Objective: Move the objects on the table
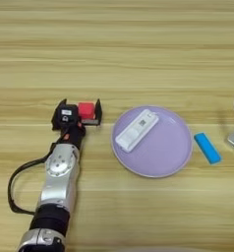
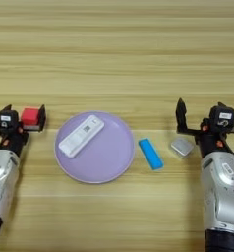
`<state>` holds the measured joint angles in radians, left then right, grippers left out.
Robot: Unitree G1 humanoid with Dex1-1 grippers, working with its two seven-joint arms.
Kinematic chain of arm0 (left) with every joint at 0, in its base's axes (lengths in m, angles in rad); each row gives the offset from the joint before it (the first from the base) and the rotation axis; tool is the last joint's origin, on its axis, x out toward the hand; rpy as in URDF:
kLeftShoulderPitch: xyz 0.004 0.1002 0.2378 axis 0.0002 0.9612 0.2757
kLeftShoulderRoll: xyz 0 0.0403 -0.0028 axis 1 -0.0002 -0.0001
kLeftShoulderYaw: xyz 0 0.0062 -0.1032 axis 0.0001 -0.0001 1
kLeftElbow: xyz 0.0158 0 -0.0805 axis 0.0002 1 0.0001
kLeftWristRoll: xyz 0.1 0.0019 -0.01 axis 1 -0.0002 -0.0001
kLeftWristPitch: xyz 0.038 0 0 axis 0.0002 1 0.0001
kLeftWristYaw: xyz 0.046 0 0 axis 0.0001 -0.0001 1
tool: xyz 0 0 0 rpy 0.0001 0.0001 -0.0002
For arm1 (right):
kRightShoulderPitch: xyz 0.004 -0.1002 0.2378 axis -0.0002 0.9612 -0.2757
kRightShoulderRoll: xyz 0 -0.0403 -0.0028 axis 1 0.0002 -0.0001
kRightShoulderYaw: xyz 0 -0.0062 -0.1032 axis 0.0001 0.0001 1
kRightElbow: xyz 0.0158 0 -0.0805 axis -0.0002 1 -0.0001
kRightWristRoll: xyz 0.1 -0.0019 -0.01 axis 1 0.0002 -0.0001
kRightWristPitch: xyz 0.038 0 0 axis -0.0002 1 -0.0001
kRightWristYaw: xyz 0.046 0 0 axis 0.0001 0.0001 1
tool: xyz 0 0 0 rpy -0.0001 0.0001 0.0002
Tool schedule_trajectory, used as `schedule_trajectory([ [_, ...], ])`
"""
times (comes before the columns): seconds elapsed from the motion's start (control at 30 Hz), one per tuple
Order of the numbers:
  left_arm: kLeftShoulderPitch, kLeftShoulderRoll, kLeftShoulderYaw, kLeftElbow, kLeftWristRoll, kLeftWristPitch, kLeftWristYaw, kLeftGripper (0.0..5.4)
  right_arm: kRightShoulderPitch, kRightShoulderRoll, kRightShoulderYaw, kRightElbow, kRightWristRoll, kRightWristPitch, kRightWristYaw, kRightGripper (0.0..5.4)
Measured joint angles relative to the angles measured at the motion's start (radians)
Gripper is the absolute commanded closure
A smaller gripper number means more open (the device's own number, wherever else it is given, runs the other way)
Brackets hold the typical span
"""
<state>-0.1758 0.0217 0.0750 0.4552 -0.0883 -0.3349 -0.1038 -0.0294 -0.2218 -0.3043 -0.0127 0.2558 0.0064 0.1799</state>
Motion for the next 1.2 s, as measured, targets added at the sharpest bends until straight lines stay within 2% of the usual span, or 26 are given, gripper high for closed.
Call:
schedule_trajectory([
  [0.17, 0.029, 0.002, 0.015, -0.094, -0.036, 0.003, -0.017, 0.04, 0.018, 0.0, 0.0, 0.001, -0.008, -0.009, 0.001, 0.0],
  [0.37, 0.043, 0.016, 0.032, -0.119, -0.039, 0.029, -0.026, 0.04, 0.055, -0.001, 0.004, 0.0, -0.032, -0.056, 0.009, 0.0],
  [0.4, 0.045, 0.028, 0.032, -0.13, -0.045, 0.046, -0.039, 0.04, 0.072, -0.001, 0.008, 0.0, -0.034, -0.064, 0.021, 0.0],
  [0.9, 0.12, 0.028, 0.007, -0.179, -0.057, 0.068, -0.076, 0.04, 0.177, -0.005, 0.021, -0.015, -0.034, -0.14, 0.092, 0.0],
  [1.2, 0.127, 0.028, 0.0, -0.183, -0.057, 0.068, -0.076, 0.04, 0.186, -0.01, 0.043, 0.037, -0.049, -0.163, 0.118, 0.0],
])
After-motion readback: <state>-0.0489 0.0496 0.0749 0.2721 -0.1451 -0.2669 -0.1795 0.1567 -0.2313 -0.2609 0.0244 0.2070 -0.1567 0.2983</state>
